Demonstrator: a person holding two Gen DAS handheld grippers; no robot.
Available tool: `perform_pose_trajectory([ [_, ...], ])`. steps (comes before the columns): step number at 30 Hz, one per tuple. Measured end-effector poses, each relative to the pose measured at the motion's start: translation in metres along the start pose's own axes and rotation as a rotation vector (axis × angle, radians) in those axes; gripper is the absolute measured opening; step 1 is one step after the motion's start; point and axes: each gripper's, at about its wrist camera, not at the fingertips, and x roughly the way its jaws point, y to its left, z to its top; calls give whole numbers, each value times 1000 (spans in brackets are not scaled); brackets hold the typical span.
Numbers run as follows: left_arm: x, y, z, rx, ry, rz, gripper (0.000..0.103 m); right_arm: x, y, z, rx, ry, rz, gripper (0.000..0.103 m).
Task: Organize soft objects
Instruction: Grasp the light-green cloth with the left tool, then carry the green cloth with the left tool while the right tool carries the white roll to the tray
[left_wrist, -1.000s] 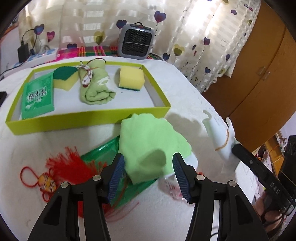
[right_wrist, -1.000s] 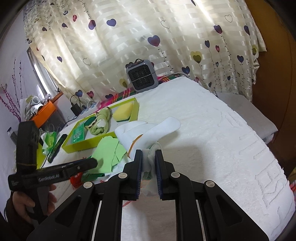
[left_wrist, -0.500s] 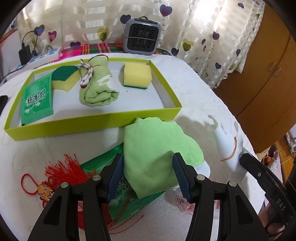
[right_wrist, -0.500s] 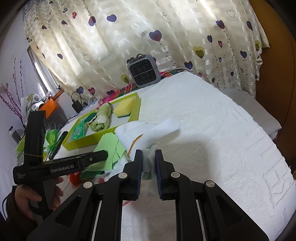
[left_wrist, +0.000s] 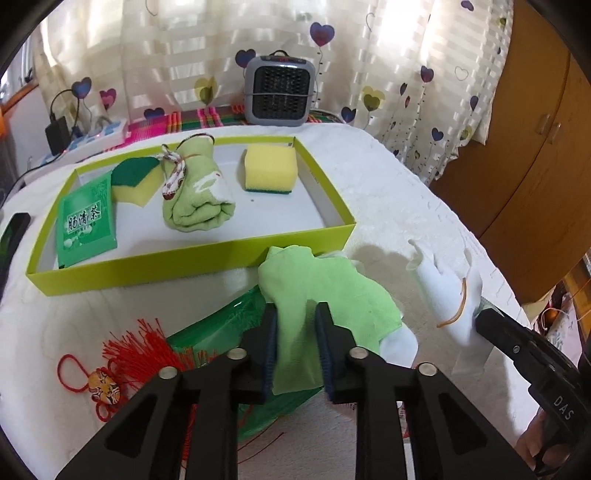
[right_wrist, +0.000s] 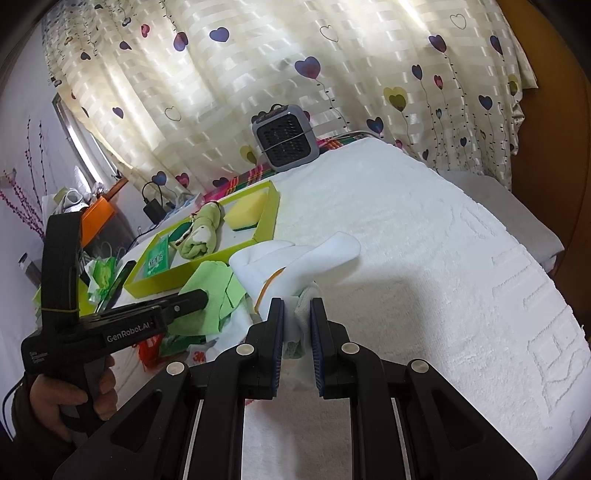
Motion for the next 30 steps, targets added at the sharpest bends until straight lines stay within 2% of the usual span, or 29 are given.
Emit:
perform_pose_trajectory([
  [4,-1,1,-1,-2,-1,-11,11,0,-2,-1,4,0,1,15],
  [15,0,2,-2,11,0,-30,7,0,-3,-1,7,0,3,15],
  [30,-36,13,10,-35,-102,-104,6,-9,5,6,-11,-25,7,15],
])
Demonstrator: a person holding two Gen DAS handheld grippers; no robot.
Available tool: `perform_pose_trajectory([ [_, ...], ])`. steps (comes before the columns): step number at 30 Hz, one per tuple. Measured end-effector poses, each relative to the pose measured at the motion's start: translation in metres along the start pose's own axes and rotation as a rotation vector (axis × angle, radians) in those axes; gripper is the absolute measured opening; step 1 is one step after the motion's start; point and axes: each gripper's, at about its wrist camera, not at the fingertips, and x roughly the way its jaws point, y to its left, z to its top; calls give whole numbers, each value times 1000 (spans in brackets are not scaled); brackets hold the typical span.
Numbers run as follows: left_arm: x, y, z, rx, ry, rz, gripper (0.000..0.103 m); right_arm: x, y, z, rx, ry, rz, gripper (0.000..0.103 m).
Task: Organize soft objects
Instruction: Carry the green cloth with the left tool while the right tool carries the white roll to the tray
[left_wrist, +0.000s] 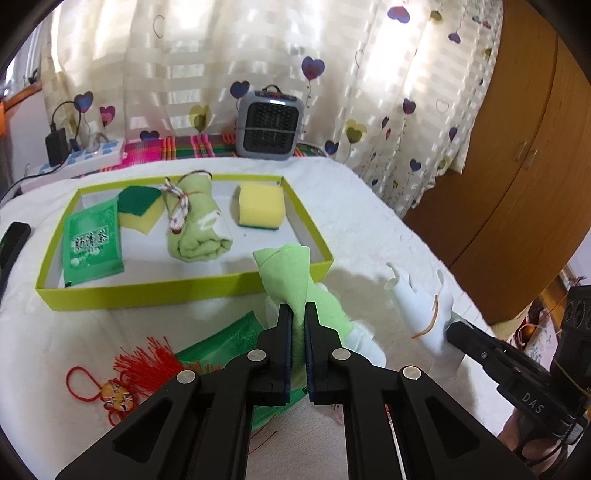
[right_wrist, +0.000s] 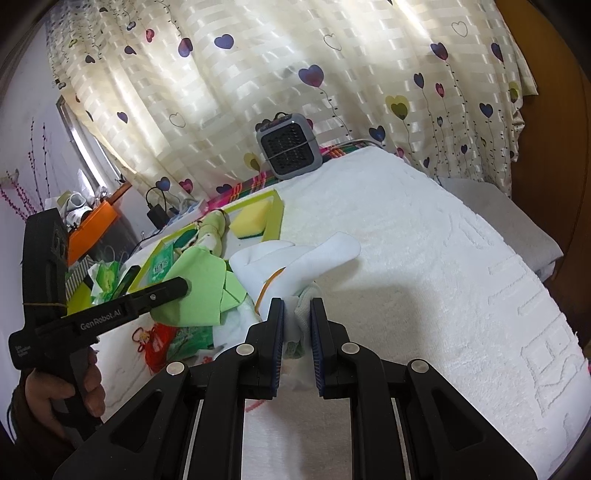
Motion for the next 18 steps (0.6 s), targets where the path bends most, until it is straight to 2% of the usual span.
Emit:
perform_pose_trajectory([
  [11,-40,15,17,-29,-88,6,6,-11,18,17,-39,-45,17,15],
  [18,-56,36,27,-39,-112,73,6,-11,35,29,-84,-61,31,15],
])
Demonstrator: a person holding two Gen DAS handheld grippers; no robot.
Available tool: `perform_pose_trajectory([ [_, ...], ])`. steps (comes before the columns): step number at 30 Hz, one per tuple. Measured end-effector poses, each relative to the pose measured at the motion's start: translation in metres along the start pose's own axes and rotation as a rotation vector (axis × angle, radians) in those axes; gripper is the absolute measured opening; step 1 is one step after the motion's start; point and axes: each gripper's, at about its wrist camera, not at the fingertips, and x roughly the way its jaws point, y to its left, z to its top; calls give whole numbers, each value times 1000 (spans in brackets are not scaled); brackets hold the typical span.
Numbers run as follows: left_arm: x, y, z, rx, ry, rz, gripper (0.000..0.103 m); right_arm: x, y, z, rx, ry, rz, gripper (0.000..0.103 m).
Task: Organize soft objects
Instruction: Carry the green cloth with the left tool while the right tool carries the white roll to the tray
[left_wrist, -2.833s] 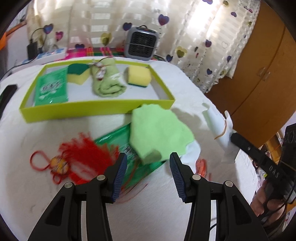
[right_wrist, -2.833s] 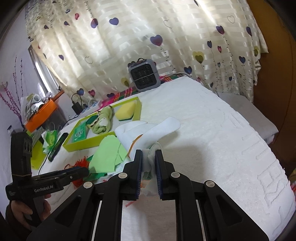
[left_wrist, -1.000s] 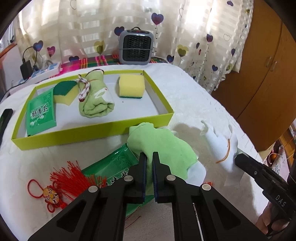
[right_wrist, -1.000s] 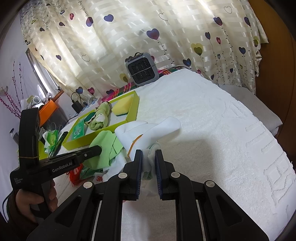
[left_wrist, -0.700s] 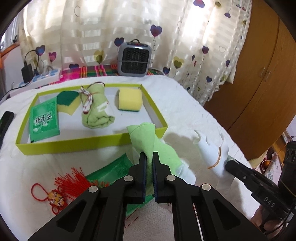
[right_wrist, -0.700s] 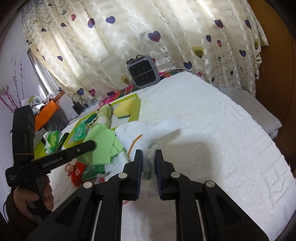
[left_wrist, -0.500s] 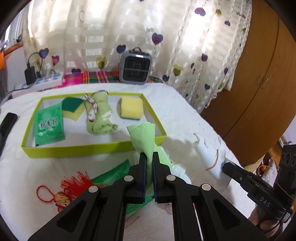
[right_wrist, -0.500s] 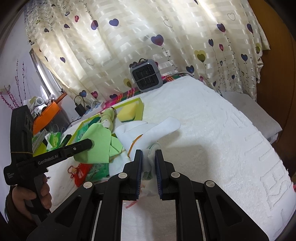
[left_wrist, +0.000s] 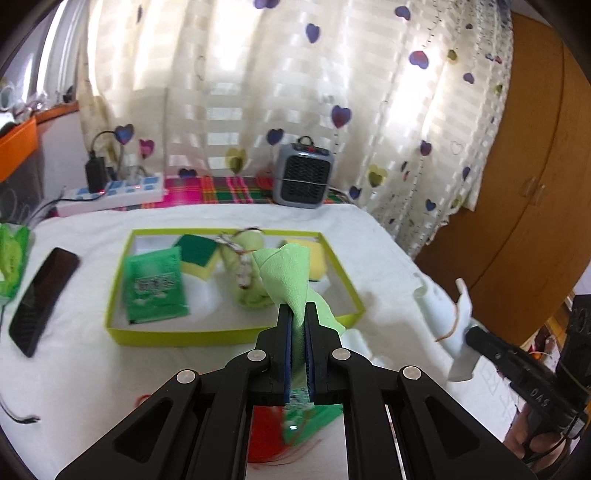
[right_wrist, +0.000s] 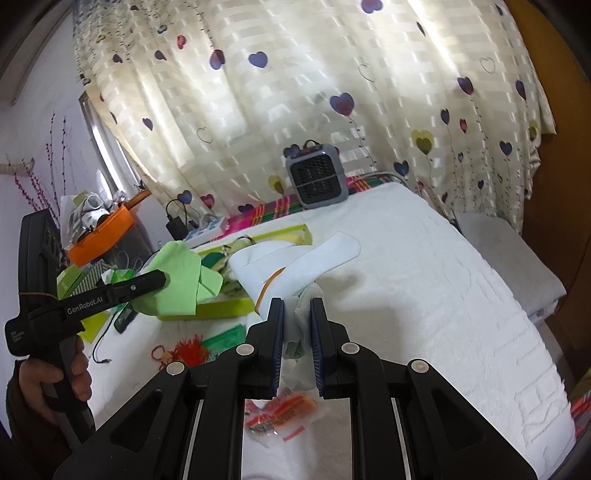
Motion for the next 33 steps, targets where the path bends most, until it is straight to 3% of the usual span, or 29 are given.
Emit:
perform_pose_trajectory([
  [22,2,67,22,-49,-23,117,6,45,33,36,-47,24,20,15],
  [33,23,85,31,-62,-7,119,6,85,42,44,-50,67,-16,15],
])
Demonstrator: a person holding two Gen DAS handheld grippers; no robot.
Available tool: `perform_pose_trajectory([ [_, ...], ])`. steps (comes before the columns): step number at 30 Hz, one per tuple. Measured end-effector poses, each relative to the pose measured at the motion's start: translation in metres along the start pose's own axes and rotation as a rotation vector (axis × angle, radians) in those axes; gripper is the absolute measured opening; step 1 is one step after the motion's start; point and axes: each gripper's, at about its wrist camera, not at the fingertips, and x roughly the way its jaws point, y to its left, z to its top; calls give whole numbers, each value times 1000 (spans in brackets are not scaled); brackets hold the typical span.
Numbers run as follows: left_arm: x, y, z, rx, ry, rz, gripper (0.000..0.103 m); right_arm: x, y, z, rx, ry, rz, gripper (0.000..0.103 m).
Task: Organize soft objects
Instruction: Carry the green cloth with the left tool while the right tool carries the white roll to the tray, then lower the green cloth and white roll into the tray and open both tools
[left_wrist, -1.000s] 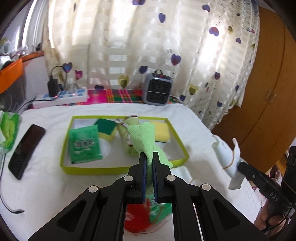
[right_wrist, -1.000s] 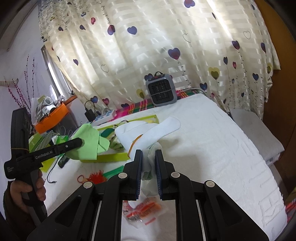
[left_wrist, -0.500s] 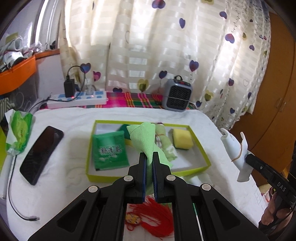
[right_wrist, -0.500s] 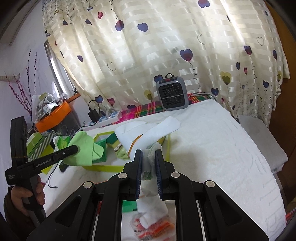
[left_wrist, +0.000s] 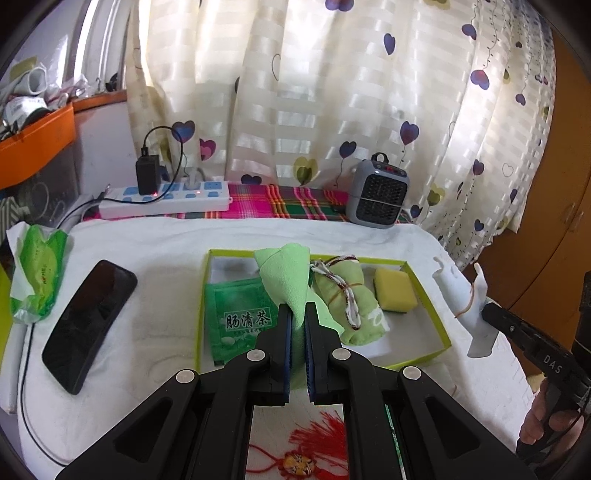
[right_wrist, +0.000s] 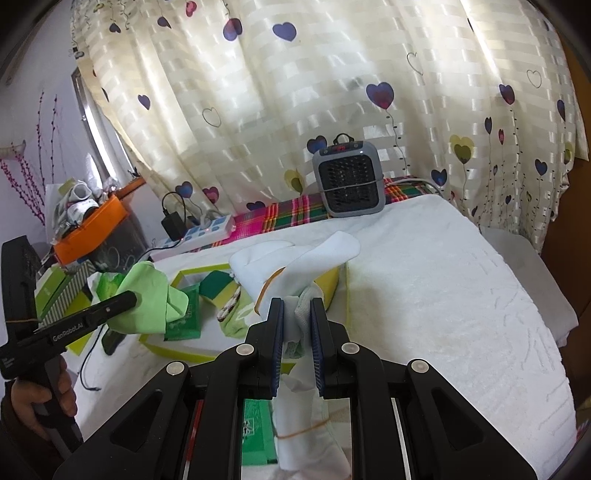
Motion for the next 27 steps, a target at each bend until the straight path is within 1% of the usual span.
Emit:
perform_pose_trajectory([
  [7,15,3,6,3,13,0,6,18,2,1,5,26,-21,15],
  [20,37,22,24,-22,6,33,6,51,2,-3,2,80,-68,15],
  [27,56,29,28,-22,29,38,6,64,4,-7,-18,109,-67,15],
])
